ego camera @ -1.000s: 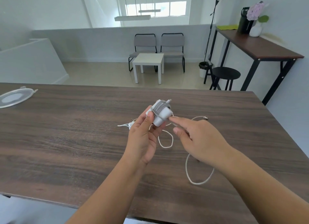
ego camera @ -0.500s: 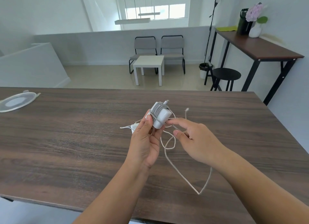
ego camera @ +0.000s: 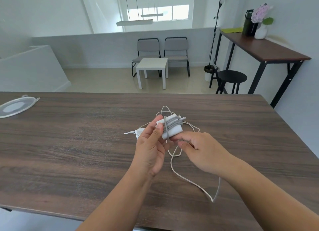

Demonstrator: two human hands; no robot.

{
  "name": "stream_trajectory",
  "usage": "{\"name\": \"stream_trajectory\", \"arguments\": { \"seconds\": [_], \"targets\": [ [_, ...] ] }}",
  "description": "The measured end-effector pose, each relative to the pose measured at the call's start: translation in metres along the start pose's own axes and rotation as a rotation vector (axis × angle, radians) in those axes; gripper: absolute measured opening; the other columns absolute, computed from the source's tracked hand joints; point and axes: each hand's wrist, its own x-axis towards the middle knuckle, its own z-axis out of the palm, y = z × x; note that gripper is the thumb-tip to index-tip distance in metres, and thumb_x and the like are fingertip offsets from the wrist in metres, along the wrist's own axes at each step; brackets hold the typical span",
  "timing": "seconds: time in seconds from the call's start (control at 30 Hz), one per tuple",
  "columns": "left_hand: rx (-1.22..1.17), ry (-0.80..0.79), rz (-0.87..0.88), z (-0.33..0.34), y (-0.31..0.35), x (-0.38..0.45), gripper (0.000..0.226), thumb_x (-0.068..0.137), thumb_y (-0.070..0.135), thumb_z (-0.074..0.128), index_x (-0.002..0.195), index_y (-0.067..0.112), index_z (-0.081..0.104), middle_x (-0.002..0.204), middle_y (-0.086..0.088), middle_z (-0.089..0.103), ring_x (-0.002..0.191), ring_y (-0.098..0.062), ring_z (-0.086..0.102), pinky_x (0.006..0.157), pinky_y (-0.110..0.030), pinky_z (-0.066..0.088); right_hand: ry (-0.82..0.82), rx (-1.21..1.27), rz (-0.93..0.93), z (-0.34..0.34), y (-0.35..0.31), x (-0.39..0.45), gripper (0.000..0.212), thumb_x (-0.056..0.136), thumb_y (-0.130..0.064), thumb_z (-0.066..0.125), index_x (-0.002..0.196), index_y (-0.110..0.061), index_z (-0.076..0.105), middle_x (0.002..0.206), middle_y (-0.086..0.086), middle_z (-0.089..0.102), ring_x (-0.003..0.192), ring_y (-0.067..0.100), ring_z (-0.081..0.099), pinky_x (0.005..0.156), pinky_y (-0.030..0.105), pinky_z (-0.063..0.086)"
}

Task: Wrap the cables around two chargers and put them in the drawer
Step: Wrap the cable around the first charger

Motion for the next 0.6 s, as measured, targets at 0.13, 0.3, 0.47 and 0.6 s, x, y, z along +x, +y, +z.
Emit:
{"name": "stream_trajectory", "arguments": {
  "seconds": [0.13,0.3,0.47,0.6],
  "targets": [
    [0.005,-0.038,-0.008,-0.003,-0.002,-0.002,0.036,0.082,0.019,0.059,0.118,0.012,0.062,0.111,-0.012,0.072,0.095,-0.027,0.071,0.078,-0.04,0.06,-0.069,0.009,-0.011,-0.003,-0.001,-0.003,0.026,0.097,-0.023,0.048,0.111,-0.037,0.064,0.056,-0.017,0.057,0.05,0.008,0.047,0.057,0.026,0.041],
    [0.021,-0.038,0.007,-0.004,-0.002,-0.003,0.035,0.081,0.022,0.059,0.116,0.015,0.063,0.107,-0.008,0.073,0.093,-0.024,0.07,0.076,-0.034,0.057,-0.07,0.023,-0.04,-0.003,0.0,-0.008,0.024,0.097,-0.026,0.049,0.114,-0.037,0.061,0.047,-0.008,0.045,0.045,0.008,0.041,0.052,0.023,0.033],
    [0.025,-0.046,0.021,-0.003,-0.005,-0.004,0.037,0.082,0.02,0.059,0.118,0.013,0.062,0.106,-0.008,0.074,0.092,-0.023,0.072,0.072,-0.032,0.06,0.052,-0.034,-0.065,-0.003,0.0,-0.012,0.013,0.093,-0.024,0.055,0.102,-0.033,0.059,0.042,-0.005,0.041,0.043,0.012,0.041,0.049,0.024,0.03],
    [0.104,-0.076,0.049,-0.004,-0.006,-0.006,0.042,0.083,0.017,0.06,0.124,0.012,0.06,0.113,-0.008,0.072,0.096,-0.022,0.071,0.076,-0.031,0.061,0.207,-0.115,-0.04,-0.004,0.002,-0.016,0.017,0.092,-0.029,0.055,0.096,-0.033,0.039,0.044,-0.007,0.045,0.044,0.013,0.043,0.047,0.029,0.032]
  ]
}}
